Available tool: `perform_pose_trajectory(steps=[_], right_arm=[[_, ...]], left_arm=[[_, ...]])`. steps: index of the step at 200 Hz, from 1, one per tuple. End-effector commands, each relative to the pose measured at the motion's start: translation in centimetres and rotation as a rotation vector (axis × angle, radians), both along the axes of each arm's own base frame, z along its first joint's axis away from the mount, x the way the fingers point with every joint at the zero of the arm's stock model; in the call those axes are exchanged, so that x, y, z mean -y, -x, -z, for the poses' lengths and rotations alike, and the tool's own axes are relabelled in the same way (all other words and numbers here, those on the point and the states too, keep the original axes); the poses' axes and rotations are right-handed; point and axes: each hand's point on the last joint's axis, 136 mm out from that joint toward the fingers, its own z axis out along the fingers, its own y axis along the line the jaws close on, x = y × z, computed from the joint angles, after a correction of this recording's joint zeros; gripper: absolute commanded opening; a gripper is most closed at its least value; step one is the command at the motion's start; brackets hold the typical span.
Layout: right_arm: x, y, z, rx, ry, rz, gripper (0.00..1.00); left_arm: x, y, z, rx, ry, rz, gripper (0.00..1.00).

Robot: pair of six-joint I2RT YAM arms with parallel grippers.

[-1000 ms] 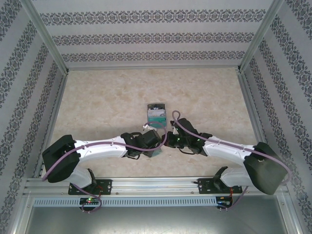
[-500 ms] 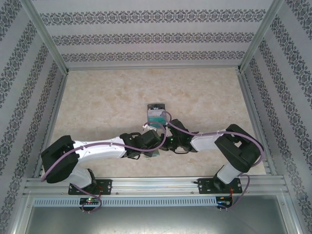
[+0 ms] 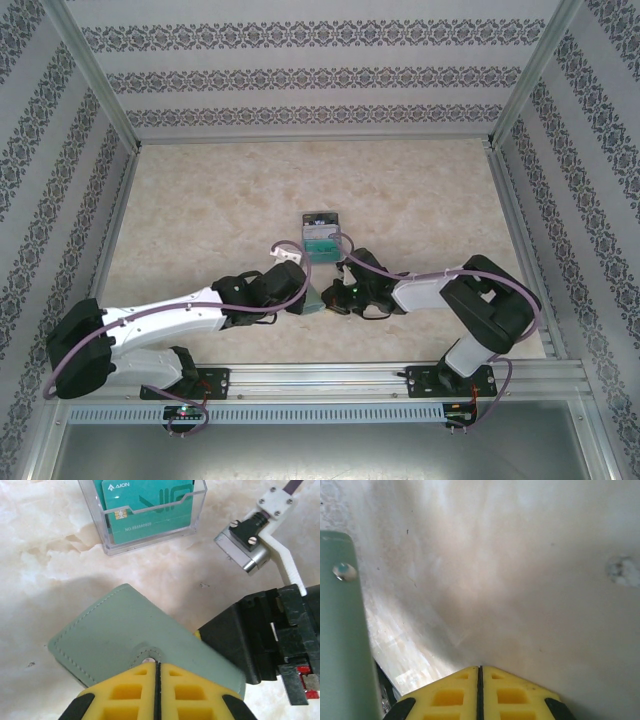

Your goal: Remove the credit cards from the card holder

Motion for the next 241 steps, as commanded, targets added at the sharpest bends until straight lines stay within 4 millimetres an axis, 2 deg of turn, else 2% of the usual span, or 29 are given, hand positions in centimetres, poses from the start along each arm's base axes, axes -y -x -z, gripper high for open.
perform_pose_trajectory(steps=[1, 20, 56, 84, 154, 190, 210, 241], right_arm=[[0.8, -0.6, -1.3, 0.027, -0.029, 0.047, 0.29], [1.3, -1.5, -3.3, 0.055, -0.094, 0.100, 0.49], [0.8, -2.2, -6.5, 0.075, -0.230, 0.148, 0.69], [0.5, -2.2, -7.3, 0.061, -0.261, 0.159, 0.73], [2.0, -3.0, -7.1, 0.055, -0.230, 0.261, 0.79], [2.8, -4.2, -8.7, 0.090, -0.242, 0.300, 0.83], [2.3, -4.3, -9.4, 0.090, -0.252, 0.277, 0.86], [1.2, -3.6, -8.2, 0.043, -0.232, 0.241, 0.86]], left_arm=[[0.0, -0.4, -0.2, 0.010, 0.049, -0.037, 0.00], [-0.3, -0.4, -0.1, 0.011, 0.064, -0.052, 0.00], [-0.1, -0.4, -0.1, 0.006, 0.089, -0.069, 0.00], [0.2, -0.6, -0.2, 0.004, 0.105, -0.075, 0.00], [0.4, -0.5, 0.1, -0.003, 0.104, -0.068, 0.00], [0.4, -0.4, 0.2, -0.007, 0.097, -0.067, 0.00], [0.3, -0.4, 0.3, -0.010, 0.096, -0.070, 0.00], [0.5, -0.5, 0.2, -0.005, 0.100, -0.067, 0.00]])
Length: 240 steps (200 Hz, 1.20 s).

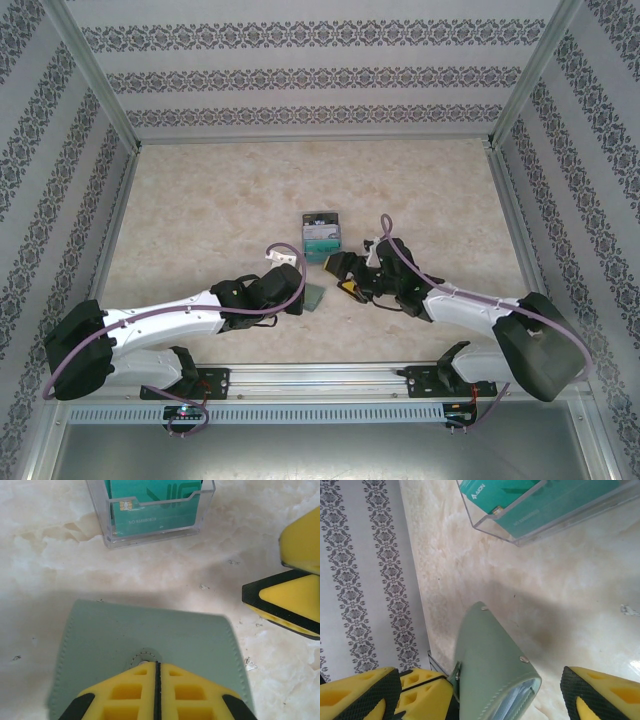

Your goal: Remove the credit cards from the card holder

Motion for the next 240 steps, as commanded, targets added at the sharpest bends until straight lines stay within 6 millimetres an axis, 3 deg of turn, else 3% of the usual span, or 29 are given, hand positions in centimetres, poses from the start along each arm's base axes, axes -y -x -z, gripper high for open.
perform_pose_trajectory(steps=[1, 103, 148, 179, 195, 207, 227, 240], right_arm=[[-0.9, 0.3, 0.3, -0.027, 0.007, -0.031, 0.86], [-3.3, 1.1, 2.2, -0.128, -0.063, -0.042, 0.84], [-4.5, 1.0, 1.2, -0.135, -0.142, -0.035, 0.70], [-4.5, 1.1, 1.1, -0.139, -0.155, -0.021, 0.69], [-4.3, 1.1, 1.2, -0.145, -0.157, -0.011, 0.58], [-4.2, 1.0, 0.9, -0.137, -0.160, -0.006, 0.43], [-3.6, 0.8, 1.0, -0.128, -0.153, 0.019, 0.26], [-3.1, 0.6, 1.0, -0.122, -0.148, 0.039, 0.20]], left_arm=[[0.5, -0.6, -0.5, 0.014, 0.034, -0.013, 0.00], [1.1, -1.5, -2.5, 0.053, 0.071, -0.038, 0.00], [1.5, -2.1, -3.2, 0.068, 0.099, -0.071, 0.00], [1.9, -2.7, -4.1, 0.089, 0.121, -0.085, 0.00], [2.1, -2.8, -4.3, 0.093, 0.123, -0.084, 0.00], [2.1, -2.8, -4.3, 0.090, 0.120, -0.083, 0.00], [2.0, -2.7, -4.1, 0.085, 0.117, -0.084, 0.00], [1.6, -2.6, -4.1, 0.084, 0.112, -0.093, 0.00]])
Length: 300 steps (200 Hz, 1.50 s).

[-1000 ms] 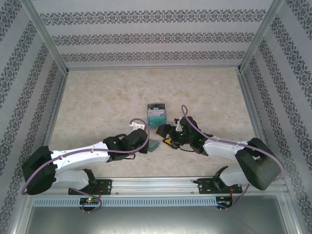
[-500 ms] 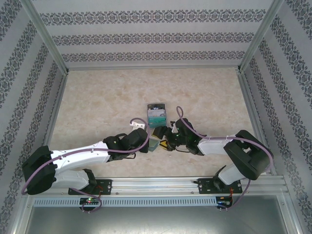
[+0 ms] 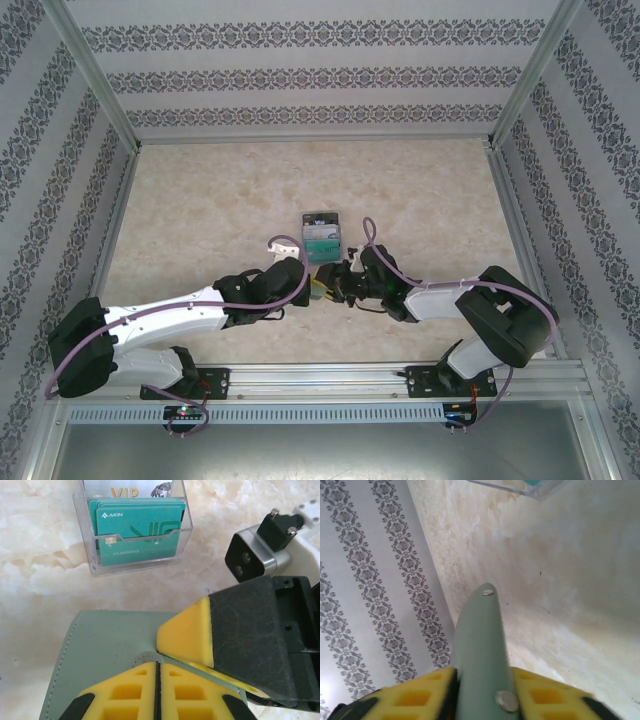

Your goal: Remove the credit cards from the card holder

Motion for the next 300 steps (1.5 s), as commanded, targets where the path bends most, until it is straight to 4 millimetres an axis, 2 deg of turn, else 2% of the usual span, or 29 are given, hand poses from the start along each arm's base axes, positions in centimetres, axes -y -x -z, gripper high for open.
perform_pose_trajectory(steps=[1, 30, 57, 84, 111, 133, 143, 157, 165, 188, 201, 250, 300], right_arm=[[0.9, -0.2, -0.2, 0.020, 0.001, 0.038, 0.20], [2.4, -0.7, -0.1, 0.039, 0.032, 0.093, 0.10], [3.6, -1.2, -0.3, 0.060, 0.059, 0.136, 0.10], [3.7, -1.1, -0.3, 0.079, 0.072, 0.118, 0.10], [3.1, -1.1, -0.8, 0.133, 0.107, 0.076, 0.09], [2.7, -1.0, -1.3, 0.174, 0.143, 0.055, 0.04], [2.5, -1.0, -1.8, 0.191, 0.151, 0.042, 0.04], [2.2, -0.9, -2.3, 0.212, 0.162, 0.022, 0.04], [2.1, -0.8, -2.5, 0.217, 0.163, 0.014, 0.04], [2.0, -0.6, -2.7, 0.217, 0.156, 0.009, 0.04], [1.9, -0.4, -2.8, 0.218, 0.154, 0.006, 0.04], [1.8, -0.1, -3.3, 0.226, 0.143, -0.004, 0.04], [1.6, 0.0, -4.2, 0.245, 0.124, -0.010, 0.04]], left_arm=[[0.3, -1.2, -1.9, 0.048, 0.049, -0.046, 0.00], [-1.9, -0.6, -1.4, 0.028, 0.025, -0.112, 0.00], [-4.8, 0.1, -1.2, 0.025, 0.024, -0.209, 0.00], [-5.7, 0.6, -1.5, 0.034, 0.054, -0.221, 0.00], [-4.2, 0.7, -1.8, 0.017, 0.079, -0.168, 0.00], [-2.0, 0.7, -2.0, -0.007, 0.094, -0.087, 0.14], [-1.2, 0.8, -1.8, -0.021, 0.092, -0.053, 0.22], [0.0, 0.8, -1.6, -0.038, 0.093, -0.003, 0.27], [0.5, 0.9, -1.3, -0.052, 0.089, 0.019, 0.33], [1.8, 0.7, -1.1, -0.066, 0.077, 0.072, 0.35], [2.4, 0.6, -1.2, -0.070, 0.079, 0.098, 0.39], [2.6, 0.0, -0.6, -0.071, 0.026, 0.091, 0.39], [1.9, -0.3, 0.8, -0.095, -0.070, 0.079, 0.32]])
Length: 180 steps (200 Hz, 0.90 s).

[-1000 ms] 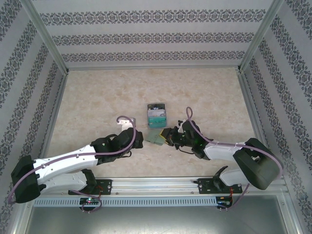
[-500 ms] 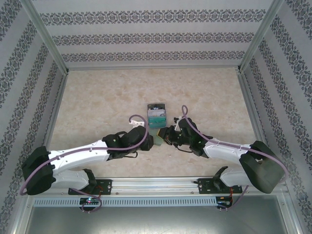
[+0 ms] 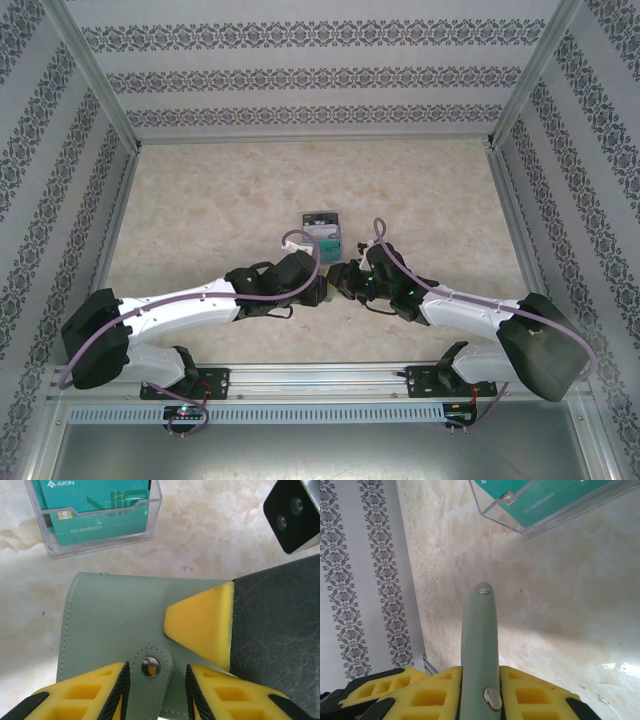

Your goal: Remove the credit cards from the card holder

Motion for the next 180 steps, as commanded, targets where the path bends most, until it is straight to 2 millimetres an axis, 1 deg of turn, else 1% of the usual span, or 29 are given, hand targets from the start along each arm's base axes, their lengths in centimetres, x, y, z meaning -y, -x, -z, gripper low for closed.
perform_pose_trajectory(steps=[1, 27, 39, 57, 88, 100, 113, 136, 165, 180], right_arm=[[-1.0, -0.2, -2.7, 0.080, -0.053, -0.037, 0.04], [-1.3, -0.1, -2.9, 0.082, -0.059, -0.046, 0.03], [-1.3, -0.1, -3.0, 0.085, -0.060, -0.045, 0.01], [-0.9, -0.1, -2.7, 0.082, -0.048, -0.033, 0.00], [0.6, -0.2, -1.5, 0.067, -0.017, 0.026, 0.00], [1.1, -0.3, -1.3, 0.065, -0.009, 0.045, 0.00], [1.5, -0.3, -1.1, 0.063, -0.004, 0.056, 0.00], [1.7, -0.4, -1.0, 0.066, 0.004, 0.060, 0.00], [1.7, -0.5, -1.2, 0.072, 0.008, 0.061, 0.00], [1.9, -0.5, -1.1, 0.074, 0.014, 0.065, 0.00]], left_arm=[[-0.7, -1.0, 0.3, 0.012, -0.070, -0.016, 0.32], [-1.1, -1.5, 0.5, 0.023, -0.127, -0.030, 0.14], [-1.5, -1.7, 0.8, 0.023, -0.158, -0.041, 0.00], [-2.1, -1.9, 0.6, 0.033, -0.172, -0.072, 0.00], [-5.3, -2.1, 0.0, 0.055, -0.217, -0.203, 0.00], [-6.6, -2.0, 0.1, 0.045, -0.235, -0.250, 0.00], [-7.3, -1.8, 0.3, 0.034, -0.225, -0.277, 0.00], [-7.3, -1.7, 0.3, 0.026, -0.180, -0.295, 0.00], [-7.5, -1.7, 0.3, 0.021, -0.187, -0.312, 0.00], [-7.2, -1.8, -0.1, 0.027, -0.167, -0.302, 0.00]])
